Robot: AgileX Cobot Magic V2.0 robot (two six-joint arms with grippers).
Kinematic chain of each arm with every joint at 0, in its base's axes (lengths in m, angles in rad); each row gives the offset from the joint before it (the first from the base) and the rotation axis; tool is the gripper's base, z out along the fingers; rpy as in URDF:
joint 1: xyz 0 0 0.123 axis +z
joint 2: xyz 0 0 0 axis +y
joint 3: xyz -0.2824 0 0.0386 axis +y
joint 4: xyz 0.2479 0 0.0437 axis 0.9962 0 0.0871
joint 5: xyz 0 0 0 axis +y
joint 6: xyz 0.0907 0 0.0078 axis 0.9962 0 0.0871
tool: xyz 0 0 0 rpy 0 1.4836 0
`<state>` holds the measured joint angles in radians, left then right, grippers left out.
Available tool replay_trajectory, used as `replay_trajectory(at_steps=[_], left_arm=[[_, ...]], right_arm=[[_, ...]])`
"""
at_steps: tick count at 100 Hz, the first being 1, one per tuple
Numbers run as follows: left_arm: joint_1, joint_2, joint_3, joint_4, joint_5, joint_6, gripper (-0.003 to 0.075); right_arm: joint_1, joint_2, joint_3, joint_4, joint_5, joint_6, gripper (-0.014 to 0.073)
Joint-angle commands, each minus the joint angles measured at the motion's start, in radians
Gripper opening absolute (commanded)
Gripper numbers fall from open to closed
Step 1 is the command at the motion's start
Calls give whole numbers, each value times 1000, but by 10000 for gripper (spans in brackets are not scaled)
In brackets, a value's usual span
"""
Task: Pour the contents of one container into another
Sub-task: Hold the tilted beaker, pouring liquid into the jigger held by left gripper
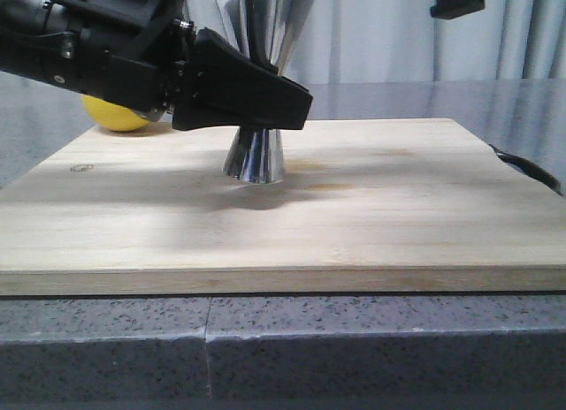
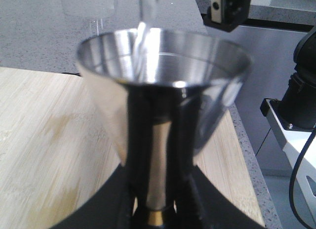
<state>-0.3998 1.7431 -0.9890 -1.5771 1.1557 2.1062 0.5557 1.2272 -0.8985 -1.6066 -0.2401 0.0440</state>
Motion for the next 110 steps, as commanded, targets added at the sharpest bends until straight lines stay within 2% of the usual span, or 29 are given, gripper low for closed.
replay_trajectory(at_steps=[1,110], left_arm=[[-9,-49,-28,-70,127,-7,-19],[-9,-49,-28,-70,127,-7,-19]], right_arm=[[1,-22,-36,4,10,-4,215],[1,-22,-36,-72,10,-4,215]])
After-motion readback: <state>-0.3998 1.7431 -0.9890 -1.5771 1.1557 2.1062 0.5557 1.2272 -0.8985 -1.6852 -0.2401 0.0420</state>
